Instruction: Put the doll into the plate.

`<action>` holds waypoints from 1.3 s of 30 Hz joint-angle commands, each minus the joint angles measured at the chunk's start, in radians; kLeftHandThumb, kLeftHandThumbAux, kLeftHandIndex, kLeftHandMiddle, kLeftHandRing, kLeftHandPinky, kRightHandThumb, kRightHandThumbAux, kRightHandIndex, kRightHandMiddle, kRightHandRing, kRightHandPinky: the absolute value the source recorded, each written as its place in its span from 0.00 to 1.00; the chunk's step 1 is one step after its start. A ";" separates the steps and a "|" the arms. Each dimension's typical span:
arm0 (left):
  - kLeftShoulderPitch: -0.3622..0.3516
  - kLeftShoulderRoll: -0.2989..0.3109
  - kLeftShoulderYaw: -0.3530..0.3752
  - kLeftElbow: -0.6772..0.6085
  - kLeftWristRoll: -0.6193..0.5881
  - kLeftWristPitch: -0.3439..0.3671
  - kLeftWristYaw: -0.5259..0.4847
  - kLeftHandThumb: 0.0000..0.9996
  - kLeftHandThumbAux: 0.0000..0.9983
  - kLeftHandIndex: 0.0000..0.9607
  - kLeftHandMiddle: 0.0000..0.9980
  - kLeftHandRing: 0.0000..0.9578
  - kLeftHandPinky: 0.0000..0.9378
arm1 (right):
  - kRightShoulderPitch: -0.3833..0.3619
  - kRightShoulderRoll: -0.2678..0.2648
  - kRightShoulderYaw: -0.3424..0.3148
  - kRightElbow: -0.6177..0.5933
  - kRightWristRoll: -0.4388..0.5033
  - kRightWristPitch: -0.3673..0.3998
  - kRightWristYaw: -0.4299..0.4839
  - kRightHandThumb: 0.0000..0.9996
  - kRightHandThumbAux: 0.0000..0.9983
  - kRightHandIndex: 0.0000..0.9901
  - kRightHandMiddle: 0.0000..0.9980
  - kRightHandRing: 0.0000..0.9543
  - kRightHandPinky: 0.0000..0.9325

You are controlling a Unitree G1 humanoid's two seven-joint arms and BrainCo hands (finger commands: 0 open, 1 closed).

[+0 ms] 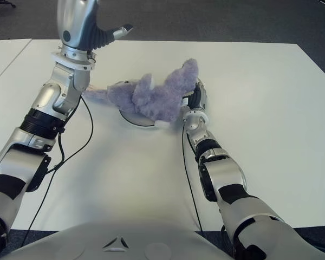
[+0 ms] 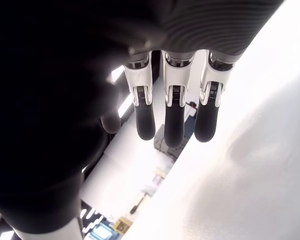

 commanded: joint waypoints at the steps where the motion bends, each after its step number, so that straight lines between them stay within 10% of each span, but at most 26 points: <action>1: -0.002 -0.024 0.102 0.090 -0.246 -0.199 -0.041 0.04 0.62 0.08 0.11 0.10 0.11 | 0.244 0.069 0.012 0.154 -0.009 0.082 0.049 0.06 0.86 0.17 0.20 0.23 0.27; 16: -0.052 -0.084 0.252 0.629 -0.615 -0.615 -0.208 0.00 0.57 0.07 0.10 0.10 0.08 | 0.247 0.070 0.014 0.153 -0.009 0.074 0.050 0.10 0.87 0.16 0.19 0.22 0.26; 22: -0.051 -0.108 0.376 0.852 -0.769 -0.580 -0.405 0.00 0.51 0.04 0.05 0.05 0.05 | 0.248 0.069 0.012 0.153 -0.007 0.070 0.053 0.10 0.88 0.16 0.19 0.22 0.26; 39: 0.118 -0.250 0.578 0.949 -1.014 -0.614 -0.670 0.00 0.44 0.00 0.01 0.00 0.01 | 0.256 0.063 0.005 0.153 -0.003 0.058 0.048 0.11 0.89 0.16 0.20 0.22 0.26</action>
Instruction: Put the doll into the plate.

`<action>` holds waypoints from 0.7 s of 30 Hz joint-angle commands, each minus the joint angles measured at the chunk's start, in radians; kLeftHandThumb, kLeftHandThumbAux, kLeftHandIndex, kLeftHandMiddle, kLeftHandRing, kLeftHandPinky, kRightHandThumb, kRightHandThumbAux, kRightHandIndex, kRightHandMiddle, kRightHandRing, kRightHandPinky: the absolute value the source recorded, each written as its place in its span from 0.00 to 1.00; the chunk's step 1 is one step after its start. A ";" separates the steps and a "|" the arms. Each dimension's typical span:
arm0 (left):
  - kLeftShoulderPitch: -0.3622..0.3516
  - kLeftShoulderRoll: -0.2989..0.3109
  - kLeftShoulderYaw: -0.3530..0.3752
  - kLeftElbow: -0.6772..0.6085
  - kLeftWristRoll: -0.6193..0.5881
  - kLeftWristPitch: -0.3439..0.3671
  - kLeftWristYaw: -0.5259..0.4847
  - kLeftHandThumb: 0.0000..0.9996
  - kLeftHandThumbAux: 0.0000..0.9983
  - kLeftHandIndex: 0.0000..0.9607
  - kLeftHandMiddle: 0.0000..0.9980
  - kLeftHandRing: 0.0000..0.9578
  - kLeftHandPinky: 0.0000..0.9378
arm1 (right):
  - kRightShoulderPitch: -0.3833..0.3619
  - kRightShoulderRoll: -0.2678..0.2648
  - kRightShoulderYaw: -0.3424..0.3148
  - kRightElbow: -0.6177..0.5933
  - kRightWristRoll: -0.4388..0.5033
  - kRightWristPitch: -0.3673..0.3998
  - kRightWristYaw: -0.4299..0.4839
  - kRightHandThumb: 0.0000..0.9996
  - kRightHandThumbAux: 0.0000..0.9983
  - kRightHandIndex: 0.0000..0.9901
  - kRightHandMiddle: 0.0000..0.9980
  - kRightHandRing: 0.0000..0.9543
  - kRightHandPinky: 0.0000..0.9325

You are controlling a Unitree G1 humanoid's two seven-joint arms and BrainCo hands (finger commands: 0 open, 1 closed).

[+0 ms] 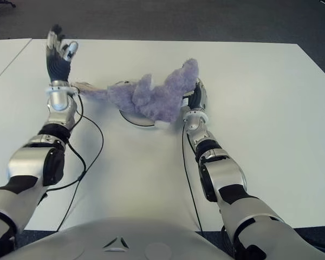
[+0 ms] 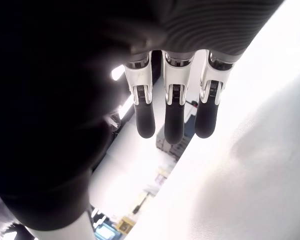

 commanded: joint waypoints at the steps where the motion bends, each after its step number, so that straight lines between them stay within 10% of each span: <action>1: 0.108 -0.075 0.118 0.065 -0.143 0.000 -0.167 0.00 0.43 0.00 0.01 0.00 0.01 | 0.253 0.064 0.006 0.154 -0.002 0.079 0.050 0.11 0.89 0.16 0.19 0.22 0.26; 21: 0.183 -0.165 0.287 0.111 -0.290 0.089 -0.343 0.00 0.49 0.00 0.02 0.00 0.00 | 0.257 0.052 -0.004 0.154 0.002 0.070 0.050 0.10 0.91 0.16 0.20 0.23 0.27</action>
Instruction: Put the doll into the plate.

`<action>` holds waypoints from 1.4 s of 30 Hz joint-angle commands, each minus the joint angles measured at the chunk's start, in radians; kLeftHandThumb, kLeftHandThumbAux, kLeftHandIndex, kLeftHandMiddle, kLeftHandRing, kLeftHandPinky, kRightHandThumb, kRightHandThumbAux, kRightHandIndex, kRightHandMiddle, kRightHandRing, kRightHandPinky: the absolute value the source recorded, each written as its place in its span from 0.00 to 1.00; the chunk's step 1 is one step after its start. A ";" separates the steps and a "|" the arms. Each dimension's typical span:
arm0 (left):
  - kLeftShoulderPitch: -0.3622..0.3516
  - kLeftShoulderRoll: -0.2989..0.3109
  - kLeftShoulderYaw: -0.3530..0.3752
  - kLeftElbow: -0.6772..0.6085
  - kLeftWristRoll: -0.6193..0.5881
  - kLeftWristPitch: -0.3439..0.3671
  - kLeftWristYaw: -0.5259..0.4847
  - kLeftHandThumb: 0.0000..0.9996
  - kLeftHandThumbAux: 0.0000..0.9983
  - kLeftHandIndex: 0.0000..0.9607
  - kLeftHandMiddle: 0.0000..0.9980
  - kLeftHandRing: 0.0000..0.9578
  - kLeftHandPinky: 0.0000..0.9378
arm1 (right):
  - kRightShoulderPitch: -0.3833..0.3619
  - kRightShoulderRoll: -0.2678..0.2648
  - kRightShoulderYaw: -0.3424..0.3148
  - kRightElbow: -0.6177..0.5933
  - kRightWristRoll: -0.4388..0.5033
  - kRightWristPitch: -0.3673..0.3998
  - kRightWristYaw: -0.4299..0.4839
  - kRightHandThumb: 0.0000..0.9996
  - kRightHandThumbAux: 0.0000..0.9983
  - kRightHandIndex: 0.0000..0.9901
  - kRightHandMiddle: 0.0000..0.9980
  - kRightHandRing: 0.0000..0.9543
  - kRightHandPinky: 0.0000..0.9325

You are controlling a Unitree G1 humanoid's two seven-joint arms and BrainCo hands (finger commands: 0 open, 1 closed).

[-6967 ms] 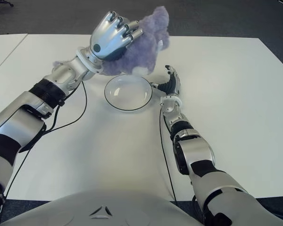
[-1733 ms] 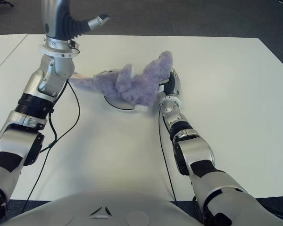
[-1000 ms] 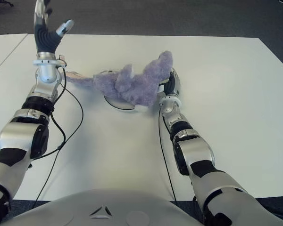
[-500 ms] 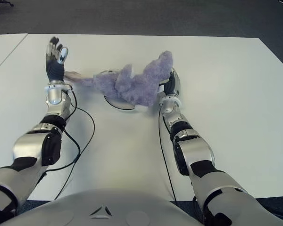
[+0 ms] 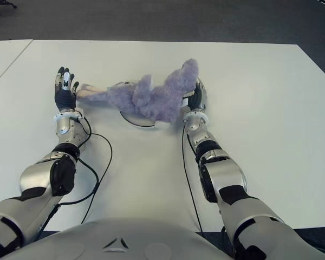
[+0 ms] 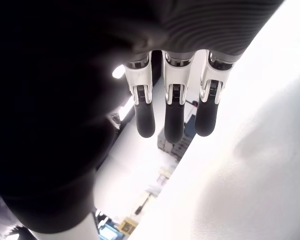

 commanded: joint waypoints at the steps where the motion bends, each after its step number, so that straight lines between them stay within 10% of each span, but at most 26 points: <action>1: 0.088 -0.067 0.052 0.052 -0.042 0.032 -0.069 0.00 0.49 0.00 0.02 0.00 0.00 | 0.250 0.053 0.003 0.153 -0.002 0.083 0.046 0.10 0.91 0.16 0.20 0.23 0.27; 12: 0.137 -0.083 0.106 0.069 -0.062 0.077 -0.138 0.00 0.49 0.01 0.02 0.00 0.00 | 0.252 0.050 -0.015 0.154 0.014 0.080 0.068 0.11 0.91 0.17 0.21 0.23 0.25; 25: 0.189 -0.100 -0.031 0.083 0.123 0.134 0.026 0.00 0.48 0.02 0.05 0.03 0.03 | 0.254 0.046 -0.035 0.152 0.023 0.065 0.083 0.08 0.91 0.17 0.21 0.23 0.26; 42: 0.239 -0.115 -0.050 0.095 0.170 0.240 -0.037 0.00 0.46 0.01 0.04 0.03 0.04 | 0.258 0.052 -0.066 0.150 0.037 0.057 0.112 0.02 0.92 0.17 0.20 0.22 0.24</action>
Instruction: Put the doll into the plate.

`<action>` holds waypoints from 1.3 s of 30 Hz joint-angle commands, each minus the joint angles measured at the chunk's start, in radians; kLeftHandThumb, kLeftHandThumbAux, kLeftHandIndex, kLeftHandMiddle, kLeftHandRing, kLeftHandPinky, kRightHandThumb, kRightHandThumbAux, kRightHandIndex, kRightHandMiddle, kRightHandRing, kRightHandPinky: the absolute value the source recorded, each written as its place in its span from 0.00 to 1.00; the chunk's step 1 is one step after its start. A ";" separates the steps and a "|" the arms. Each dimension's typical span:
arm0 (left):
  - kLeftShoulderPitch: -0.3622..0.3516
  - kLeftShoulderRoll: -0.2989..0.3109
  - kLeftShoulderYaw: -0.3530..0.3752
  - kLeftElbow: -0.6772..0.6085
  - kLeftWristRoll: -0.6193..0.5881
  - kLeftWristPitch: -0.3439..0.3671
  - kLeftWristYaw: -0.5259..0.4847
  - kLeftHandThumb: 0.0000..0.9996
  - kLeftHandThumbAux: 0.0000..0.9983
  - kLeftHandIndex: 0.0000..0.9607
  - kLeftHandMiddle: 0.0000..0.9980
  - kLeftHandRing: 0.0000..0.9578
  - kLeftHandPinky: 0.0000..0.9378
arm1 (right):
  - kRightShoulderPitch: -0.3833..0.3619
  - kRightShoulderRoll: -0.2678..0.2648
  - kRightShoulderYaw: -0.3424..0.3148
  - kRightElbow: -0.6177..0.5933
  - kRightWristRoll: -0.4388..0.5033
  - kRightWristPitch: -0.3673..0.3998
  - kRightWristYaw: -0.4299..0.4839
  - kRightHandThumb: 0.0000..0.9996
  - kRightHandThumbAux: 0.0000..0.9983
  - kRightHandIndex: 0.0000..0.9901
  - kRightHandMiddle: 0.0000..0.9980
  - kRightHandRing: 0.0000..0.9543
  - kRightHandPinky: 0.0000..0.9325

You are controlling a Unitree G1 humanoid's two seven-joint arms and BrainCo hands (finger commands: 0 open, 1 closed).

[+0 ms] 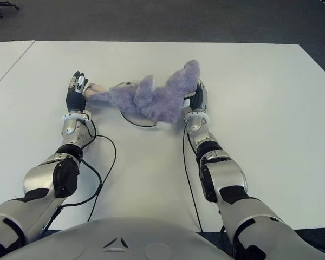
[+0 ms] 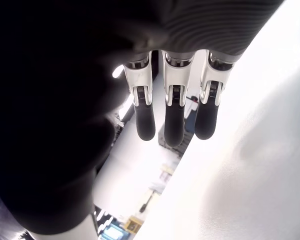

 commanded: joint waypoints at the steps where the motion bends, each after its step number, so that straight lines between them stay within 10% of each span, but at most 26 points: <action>1: 0.209 -0.076 -0.030 0.106 0.044 0.126 -0.023 0.00 0.46 0.01 0.04 0.02 0.03 | 0.251 0.051 -0.011 0.150 0.019 0.089 0.057 0.02 0.92 0.18 0.20 0.22 0.24; 39: 0.208 -0.052 -0.106 0.103 0.139 0.155 0.037 0.00 0.60 0.02 0.03 0.02 0.02 | 0.249 0.058 -0.033 0.145 0.023 0.071 0.082 0.00 0.91 0.17 0.18 0.19 0.21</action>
